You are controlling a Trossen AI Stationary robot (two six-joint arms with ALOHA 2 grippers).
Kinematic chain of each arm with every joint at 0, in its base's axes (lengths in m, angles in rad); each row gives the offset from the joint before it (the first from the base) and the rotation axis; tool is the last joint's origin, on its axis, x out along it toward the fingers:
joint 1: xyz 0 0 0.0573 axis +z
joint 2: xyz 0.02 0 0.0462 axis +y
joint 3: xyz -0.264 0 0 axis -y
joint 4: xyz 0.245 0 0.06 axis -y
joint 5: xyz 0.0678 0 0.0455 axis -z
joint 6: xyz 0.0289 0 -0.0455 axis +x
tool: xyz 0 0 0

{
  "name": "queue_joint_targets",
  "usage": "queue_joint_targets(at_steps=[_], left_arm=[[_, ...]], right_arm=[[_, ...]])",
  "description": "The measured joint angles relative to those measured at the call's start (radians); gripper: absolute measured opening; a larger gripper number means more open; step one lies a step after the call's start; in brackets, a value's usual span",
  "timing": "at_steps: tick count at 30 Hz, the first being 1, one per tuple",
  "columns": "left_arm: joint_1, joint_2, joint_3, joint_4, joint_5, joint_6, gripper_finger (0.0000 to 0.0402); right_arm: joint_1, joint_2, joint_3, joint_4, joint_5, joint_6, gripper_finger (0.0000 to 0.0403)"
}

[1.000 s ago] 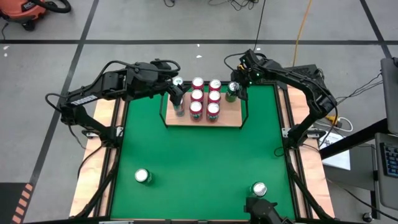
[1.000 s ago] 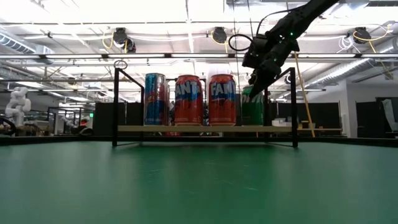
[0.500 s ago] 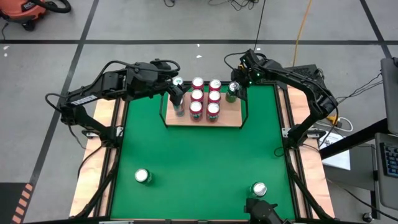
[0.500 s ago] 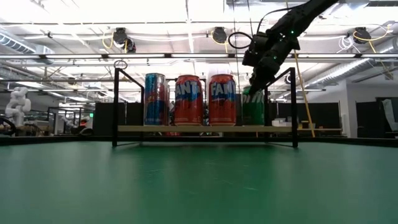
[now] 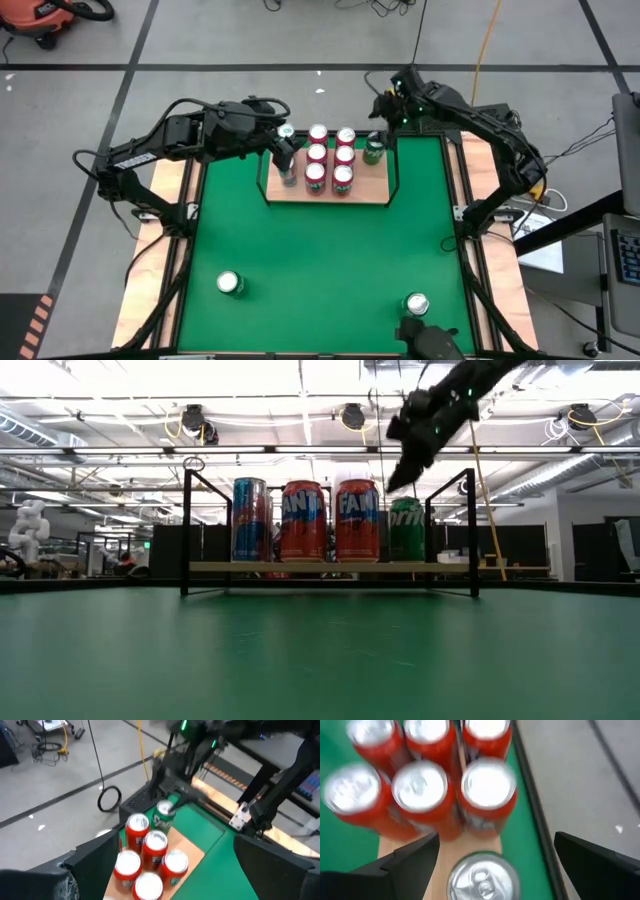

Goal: Place canned beverage on shelf
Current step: Put the green soda can on the shelf aligned with the other green soda can

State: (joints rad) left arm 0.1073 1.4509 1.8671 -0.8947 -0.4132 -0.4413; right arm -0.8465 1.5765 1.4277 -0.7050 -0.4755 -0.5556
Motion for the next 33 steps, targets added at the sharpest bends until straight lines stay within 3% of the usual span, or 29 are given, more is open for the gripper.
queue_joint_targets(at_steps=[7,13,21,25,33], left_arm=[[-0.052,0.000,0.000,-0.124,0.067,-0.093,0.0391],[-0.196,-0.003,-0.001,-0.303,0.085,-0.241,0.0391],[-0.425,-0.003,-0.048,-0.511,0.087,-0.546,0.0391],[-0.492,0.002,-0.082,-0.499,0.087,-0.632,0.0391],[-0.566,0.028,-0.123,-0.302,0.010,-0.652,0.0391]], right_arm=[[0.013,-0.063,0.176,-0.117,0.000,0.149,0.0380],[0.068,-0.167,0.268,-0.143,-0.037,0.320,0.0378],[0.220,-0.335,0.270,-0.186,0.111,0.460,0.0378],[0.278,-0.393,0.270,-0.257,0.136,0.566,0.0378],[0.475,-0.496,0.270,-0.397,0.135,0.802,0.0377]])
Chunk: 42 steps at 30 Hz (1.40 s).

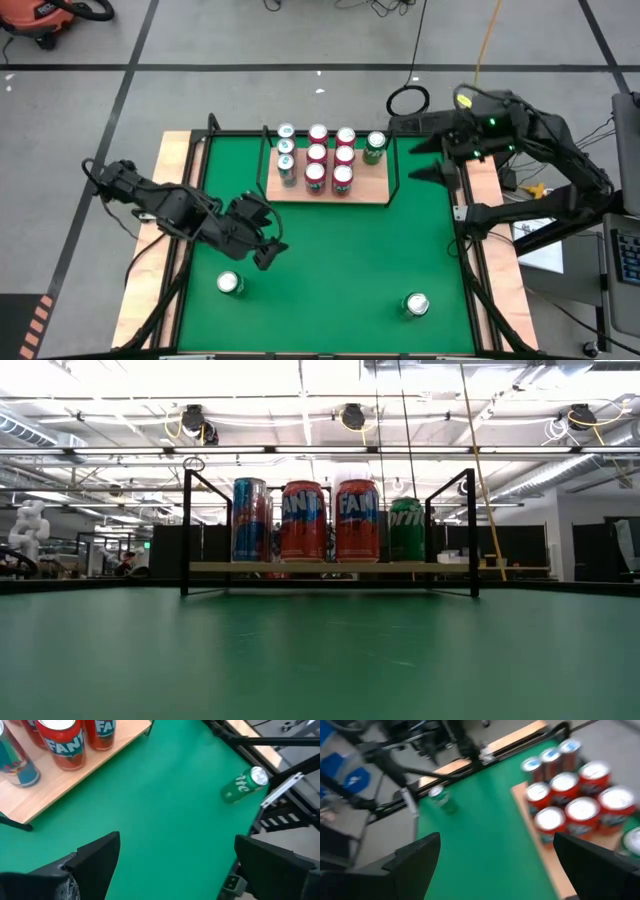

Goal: Place canned beverage on shelf
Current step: Put the green soda can on the shelf aligned with the other green soda can

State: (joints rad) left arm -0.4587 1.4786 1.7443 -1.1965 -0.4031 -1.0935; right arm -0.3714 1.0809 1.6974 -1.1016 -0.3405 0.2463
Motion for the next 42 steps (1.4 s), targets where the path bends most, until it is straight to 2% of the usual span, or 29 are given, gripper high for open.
queue_joint_targets(at_steps=[11,18,27,30,37,42], left_arm=[[-0.004,0.127,-0.001,0.086,0.045,0.055,0.0391],[0.006,0.154,-0.001,0.221,0.008,0.053,0.0391],[0.021,0.154,-0.001,0.236,0.014,0.084,0.0391],[0.027,0.154,-0.001,0.237,0.017,0.119,0.0391],[0.088,0.154,-0.001,0.233,0.064,0.214,0.0391],[0.132,0.162,-0.001,0.139,0.073,0.158,0.0391]], right_arm=[[0.275,0.022,-0.001,-0.201,-0.001,0.153,0.0377],[0.381,0.047,-0.001,-0.313,0.041,0.189,0.0377],[0.515,0.050,-0.002,-0.367,0.085,0.187,0.0377],[0.554,0.050,-0.002,-0.376,0.119,0.313,0.0377],[0.664,0.052,-0.002,-0.400,0.213,0.753,0.0377],[0.778,0.073,-0.002,-0.400,0.261,0.894,0.0377]])
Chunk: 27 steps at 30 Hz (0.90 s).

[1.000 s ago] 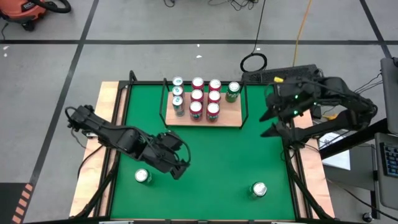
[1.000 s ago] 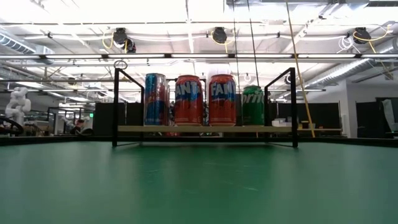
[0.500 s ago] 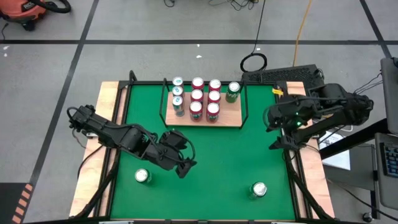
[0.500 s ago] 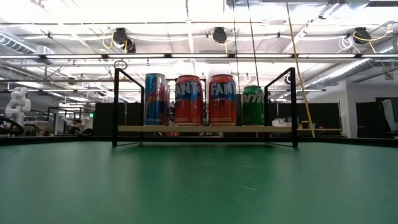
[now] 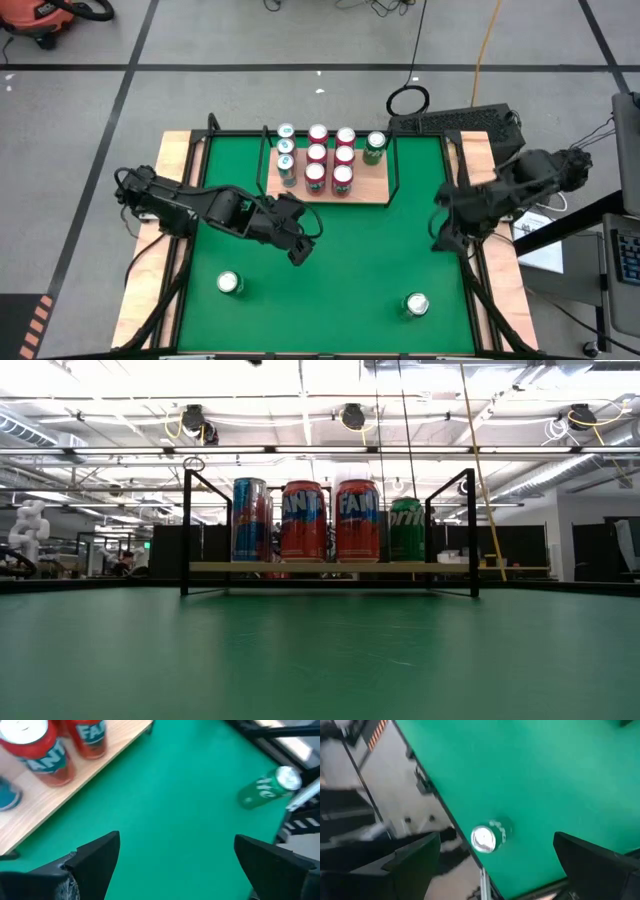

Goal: Place canned beverage on shelf
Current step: Put the green soda can on the shelf aligned with the other green soda can

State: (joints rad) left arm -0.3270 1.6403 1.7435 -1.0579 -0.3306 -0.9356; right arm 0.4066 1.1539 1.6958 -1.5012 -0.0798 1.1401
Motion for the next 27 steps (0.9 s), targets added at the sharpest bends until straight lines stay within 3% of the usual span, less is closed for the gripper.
queue_joint_targets(at_steps=[7,18,23,27], left_arm=[[0.022,0.002,0.000,-0.032,0.049,-0.001,0.0391],[0.018,0.002,0.000,-0.088,0.083,-0.094,0.0391],[0.017,0.002,0.000,-0.106,0.087,-0.113,0.0391],[0.017,0.002,0.000,-0.105,0.085,-0.101,0.0391]], right_arm=[[0.117,0.070,0.000,-0.011,0.004,0.016,0.0379],[0.369,0.234,0.000,0.018,0.134,-0.232,0.0399],[0.425,0.295,-0.017,0.037,0.158,-0.369,0.0399],[0.424,0.298,-0.107,0.163,0.158,-0.393,0.0398]])
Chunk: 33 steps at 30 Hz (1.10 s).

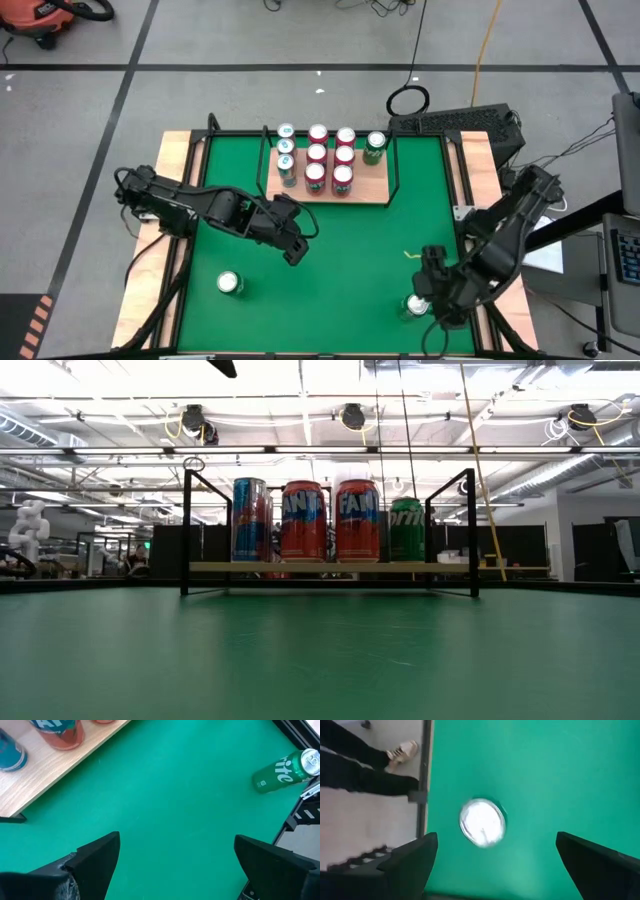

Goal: Place canned beverage on shelf
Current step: Put the green soda can on the shelf aligned with the other green soda can

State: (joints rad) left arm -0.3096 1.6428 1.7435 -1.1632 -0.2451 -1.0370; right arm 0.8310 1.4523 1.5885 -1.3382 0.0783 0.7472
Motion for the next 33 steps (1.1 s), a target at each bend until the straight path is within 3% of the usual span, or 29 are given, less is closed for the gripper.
queue_joint_targets(at_steps=[7,22,33], left_arm=[[-0.014,0.000,0.000,0.001,-0.002,0.001,0.0391],[-0.041,0.000,0.000,0.003,-0.036,-0.031,0.0391],[-0.040,0.000,0.000,0.003,-0.048,-0.031,0.0391]], right_arm=[[0.001,-0.006,-0.181,0.228,-0.043,0.073,0.0398],[-0.007,-0.004,-0.411,0.405,-0.093,0.137,0.0398],[-0.024,-0.004,-0.476,0.527,-0.133,0.176,0.0391]])
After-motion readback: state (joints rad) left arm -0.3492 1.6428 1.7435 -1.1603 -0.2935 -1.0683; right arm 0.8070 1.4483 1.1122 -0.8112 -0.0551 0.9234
